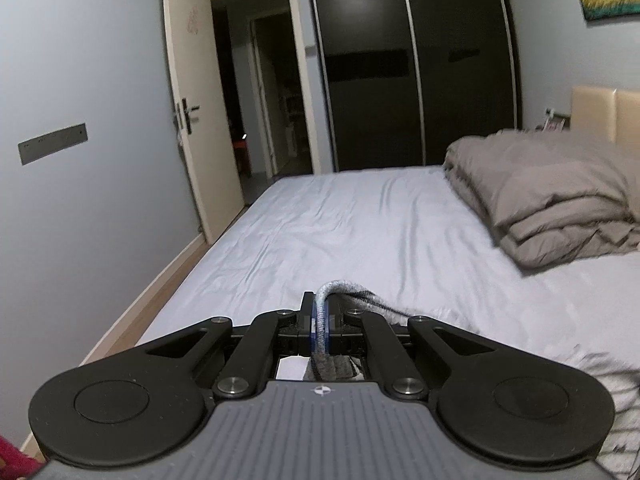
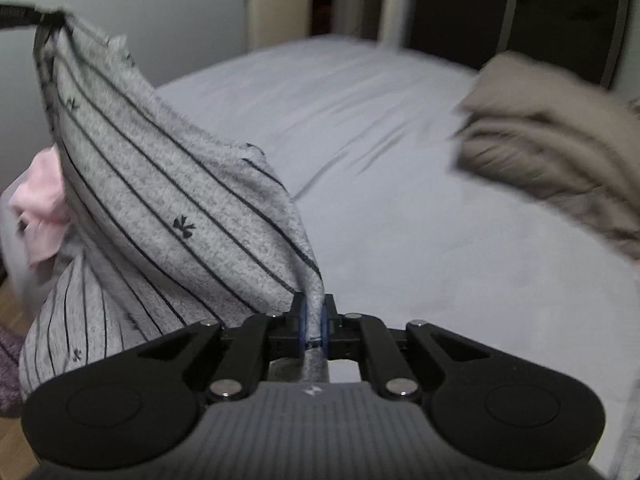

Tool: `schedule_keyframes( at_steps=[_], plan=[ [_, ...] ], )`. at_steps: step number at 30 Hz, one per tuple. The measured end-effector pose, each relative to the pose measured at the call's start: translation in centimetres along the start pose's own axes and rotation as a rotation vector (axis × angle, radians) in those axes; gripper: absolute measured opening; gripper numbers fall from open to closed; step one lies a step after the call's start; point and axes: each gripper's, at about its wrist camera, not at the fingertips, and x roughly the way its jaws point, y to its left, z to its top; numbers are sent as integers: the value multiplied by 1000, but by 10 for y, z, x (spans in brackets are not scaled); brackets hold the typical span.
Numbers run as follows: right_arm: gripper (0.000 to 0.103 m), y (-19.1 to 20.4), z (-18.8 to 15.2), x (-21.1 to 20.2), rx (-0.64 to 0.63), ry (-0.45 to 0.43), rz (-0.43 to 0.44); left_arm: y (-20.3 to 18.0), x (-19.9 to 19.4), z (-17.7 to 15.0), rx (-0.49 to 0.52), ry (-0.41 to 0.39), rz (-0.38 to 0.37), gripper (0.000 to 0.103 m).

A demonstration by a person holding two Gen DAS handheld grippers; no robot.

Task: Fold clothes
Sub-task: 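Swing the held shirt down and lay it flat on the bed with both grippers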

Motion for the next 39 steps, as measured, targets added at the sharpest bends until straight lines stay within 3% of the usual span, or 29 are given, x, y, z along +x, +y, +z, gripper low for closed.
schedule_keyframes(
  at_steps=[8,16,21,24,27,31,35,39],
  plan=[
    [8,-2,-4,-101,27,-241,-238,-24,-68,22,-19,-218,-72,2],
    [8,-4,-11,-232,56,-491,-370,-28,-176,49,-48,-460,-122,2],
    [8,-5,-19,-297,65,-640,-447,-27,-219,60,-49,-524,-167,2],
    [8,-11,-17,-321,66,-709,-496,-37,-223,66,-9,-539,-170,2],
    [8,-18,-11,-325,73,-736,-524,-50,-210,71,33,-523,-177,2],
    [8,-39,7,-301,89,-718,-537,-68,-167,75,100,-453,-176,2],
    [8,-64,30,-252,93,-645,-540,-89,-99,74,174,-364,-176,2],
    [8,-92,50,-175,74,-545,-553,-106,-21,69,225,-261,-187,2]
  ],
)
